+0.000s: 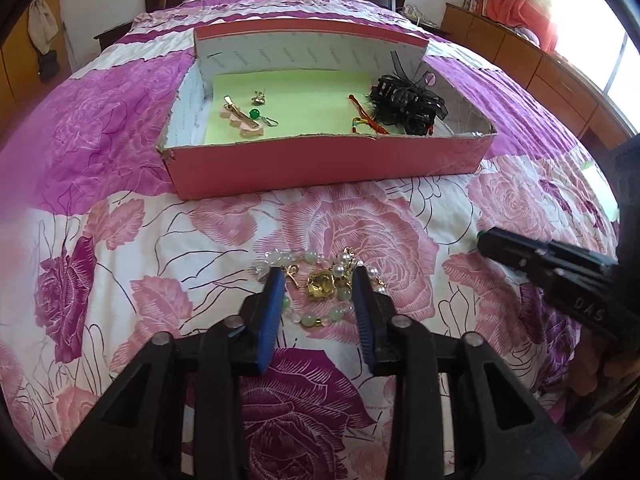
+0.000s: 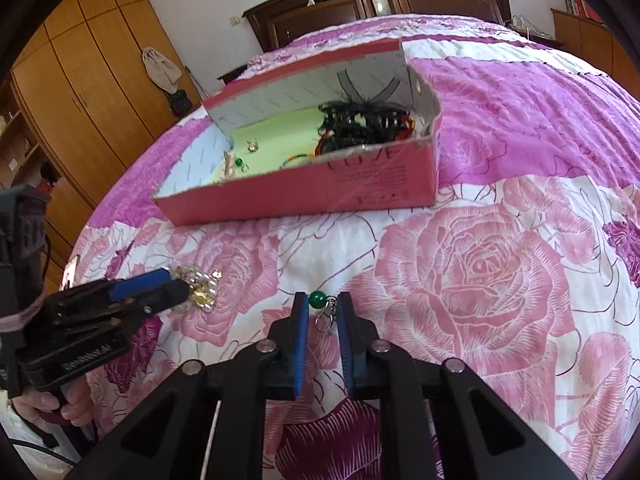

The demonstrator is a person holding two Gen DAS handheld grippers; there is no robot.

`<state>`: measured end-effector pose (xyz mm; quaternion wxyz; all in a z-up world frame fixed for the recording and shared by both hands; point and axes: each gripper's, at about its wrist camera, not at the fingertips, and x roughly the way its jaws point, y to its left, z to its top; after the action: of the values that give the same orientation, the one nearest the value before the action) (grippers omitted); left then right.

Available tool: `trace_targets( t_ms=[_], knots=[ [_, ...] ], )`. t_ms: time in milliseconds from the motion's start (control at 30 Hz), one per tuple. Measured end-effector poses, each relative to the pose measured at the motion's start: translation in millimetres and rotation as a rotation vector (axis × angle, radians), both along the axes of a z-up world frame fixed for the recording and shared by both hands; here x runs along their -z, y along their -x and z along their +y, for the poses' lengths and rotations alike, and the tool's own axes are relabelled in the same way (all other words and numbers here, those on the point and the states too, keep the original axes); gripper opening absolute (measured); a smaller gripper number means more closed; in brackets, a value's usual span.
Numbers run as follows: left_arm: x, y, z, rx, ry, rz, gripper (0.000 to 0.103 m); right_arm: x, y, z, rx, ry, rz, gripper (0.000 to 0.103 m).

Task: Organize jewelry
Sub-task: 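Lower the right tool onto the second green bead earring and close, then lower the left tool onto the gold jewelry cluster while the right tool holds the earring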

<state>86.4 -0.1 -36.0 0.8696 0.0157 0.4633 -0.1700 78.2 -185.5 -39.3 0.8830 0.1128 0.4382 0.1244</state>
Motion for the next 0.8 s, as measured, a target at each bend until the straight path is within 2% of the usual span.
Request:
trace_targets(
  t_ms=[100,133,267,500,667,800],
  knots=[
    [4,-1,-5,0.024,-0.02,0.011,0.004,-3,1,-2,0.002,-0.012,-0.009,0.016],
    [5,-2,-7,0.029,-0.025,0.013,0.004,-3,1,-2,0.003,-0.014,-0.009,0.016],
    [12,-7,-12,0.049,-0.047,0.033,0.004,-2,1,-4,0.005,-0.029,-0.006,0.016],
    [17,-14,-11,0.042,-0.041,0.058,0.008,-2,2,-7,0.012,-0.048,-0.006,0.016],
    [20,-17,-19,0.053,-0.077,0.034,0.008,-2,2,-7,0.013,-0.053,-0.011,0.016],
    [19,-16,-21,0.066,-0.062,0.023,0.004,-4,3,-9,0.017,-0.058,-0.015,0.016]
  ],
)
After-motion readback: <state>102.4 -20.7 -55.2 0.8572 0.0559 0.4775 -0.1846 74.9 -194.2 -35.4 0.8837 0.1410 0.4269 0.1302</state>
